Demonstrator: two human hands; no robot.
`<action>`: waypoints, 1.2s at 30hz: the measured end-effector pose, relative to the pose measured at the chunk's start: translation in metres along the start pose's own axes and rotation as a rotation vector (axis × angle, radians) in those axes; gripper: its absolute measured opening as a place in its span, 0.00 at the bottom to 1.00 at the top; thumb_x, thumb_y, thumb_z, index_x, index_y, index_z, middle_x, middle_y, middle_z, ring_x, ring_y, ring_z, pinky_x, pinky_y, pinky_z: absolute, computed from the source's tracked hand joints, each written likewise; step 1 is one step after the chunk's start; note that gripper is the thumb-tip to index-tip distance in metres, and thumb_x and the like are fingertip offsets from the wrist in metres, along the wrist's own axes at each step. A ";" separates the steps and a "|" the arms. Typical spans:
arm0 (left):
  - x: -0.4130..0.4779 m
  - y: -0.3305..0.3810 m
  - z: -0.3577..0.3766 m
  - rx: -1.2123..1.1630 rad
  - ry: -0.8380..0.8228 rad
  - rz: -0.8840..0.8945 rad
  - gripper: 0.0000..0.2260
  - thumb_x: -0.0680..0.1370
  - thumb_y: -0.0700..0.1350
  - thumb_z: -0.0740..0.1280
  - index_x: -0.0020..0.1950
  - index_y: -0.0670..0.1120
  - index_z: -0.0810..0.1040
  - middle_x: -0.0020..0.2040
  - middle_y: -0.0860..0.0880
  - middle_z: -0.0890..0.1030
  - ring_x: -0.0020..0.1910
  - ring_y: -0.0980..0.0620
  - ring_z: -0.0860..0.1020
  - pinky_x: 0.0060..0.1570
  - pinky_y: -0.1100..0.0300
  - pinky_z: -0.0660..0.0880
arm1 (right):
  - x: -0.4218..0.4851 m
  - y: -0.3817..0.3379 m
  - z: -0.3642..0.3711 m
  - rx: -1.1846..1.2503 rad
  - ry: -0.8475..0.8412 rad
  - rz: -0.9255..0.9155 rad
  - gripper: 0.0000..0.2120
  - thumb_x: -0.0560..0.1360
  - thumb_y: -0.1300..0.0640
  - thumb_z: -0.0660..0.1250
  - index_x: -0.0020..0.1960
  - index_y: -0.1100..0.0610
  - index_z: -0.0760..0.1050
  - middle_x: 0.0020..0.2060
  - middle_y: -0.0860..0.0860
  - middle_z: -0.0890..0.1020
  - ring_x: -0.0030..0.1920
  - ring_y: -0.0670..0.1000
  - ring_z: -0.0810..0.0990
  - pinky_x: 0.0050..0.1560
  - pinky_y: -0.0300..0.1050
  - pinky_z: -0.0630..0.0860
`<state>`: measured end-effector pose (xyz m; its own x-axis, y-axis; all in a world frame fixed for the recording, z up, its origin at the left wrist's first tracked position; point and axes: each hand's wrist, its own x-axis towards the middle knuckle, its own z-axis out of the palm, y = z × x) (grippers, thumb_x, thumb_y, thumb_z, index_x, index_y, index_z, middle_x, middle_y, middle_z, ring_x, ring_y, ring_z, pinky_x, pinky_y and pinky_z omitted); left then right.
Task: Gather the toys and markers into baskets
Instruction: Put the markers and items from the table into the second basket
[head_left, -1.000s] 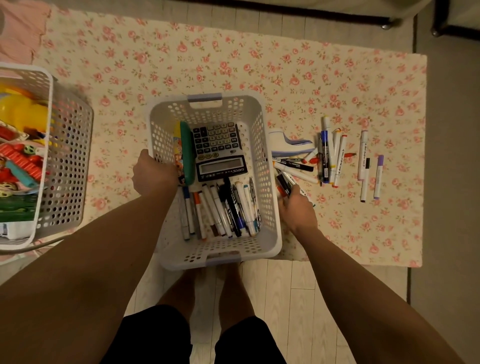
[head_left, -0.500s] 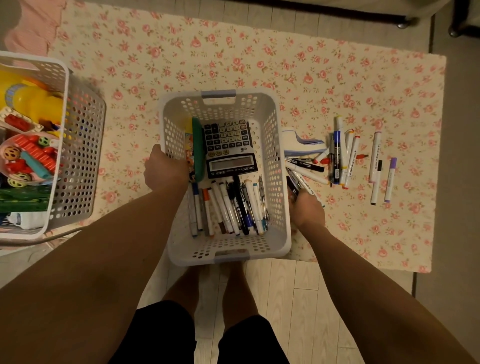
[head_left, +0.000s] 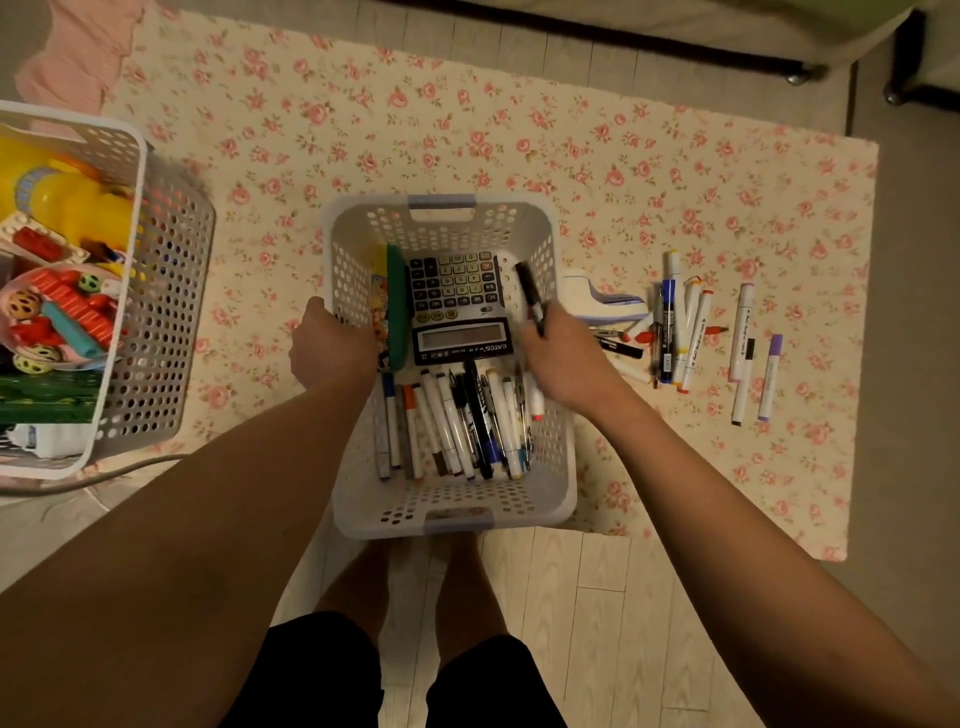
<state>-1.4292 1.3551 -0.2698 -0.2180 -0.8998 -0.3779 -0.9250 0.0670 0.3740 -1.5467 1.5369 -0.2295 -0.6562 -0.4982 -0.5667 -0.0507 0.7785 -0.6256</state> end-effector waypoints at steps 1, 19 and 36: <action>0.000 0.000 0.000 -0.004 -0.002 0.002 0.11 0.75 0.41 0.62 0.56 0.40 0.73 0.52 0.40 0.79 0.50 0.39 0.77 0.41 0.54 0.69 | -0.001 -0.003 0.007 -0.047 -0.106 0.018 0.12 0.81 0.53 0.55 0.59 0.59 0.69 0.41 0.53 0.78 0.33 0.49 0.74 0.30 0.42 0.66; 0.003 -0.003 0.005 -0.021 0.009 -0.005 0.10 0.73 0.40 0.63 0.53 0.40 0.73 0.50 0.39 0.79 0.49 0.39 0.78 0.45 0.51 0.75 | -0.014 0.040 0.104 -0.321 -0.024 0.466 0.22 0.77 0.66 0.63 0.69 0.66 0.62 0.60 0.62 0.76 0.59 0.58 0.78 0.57 0.47 0.75; 0.001 -0.002 0.004 -0.014 0.007 0.010 0.09 0.73 0.41 0.63 0.51 0.39 0.72 0.48 0.40 0.78 0.46 0.40 0.77 0.40 0.52 0.73 | 0.034 0.029 -0.028 -0.416 0.561 -0.032 0.13 0.81 0.53 0.55 0.49 0.60 0.74 0.37 0.54 0.79 0.35 0.56 0.76 0.32 0.45 0.65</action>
<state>-1.4287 1.3561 -0.2747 -0.2246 -0.9020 -0.3687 -0.9184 0.0695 0.3895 -1.5911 1.5530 -0.2518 -0.9336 -0.3381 -0.1186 -0.2872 0.9041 -0.3163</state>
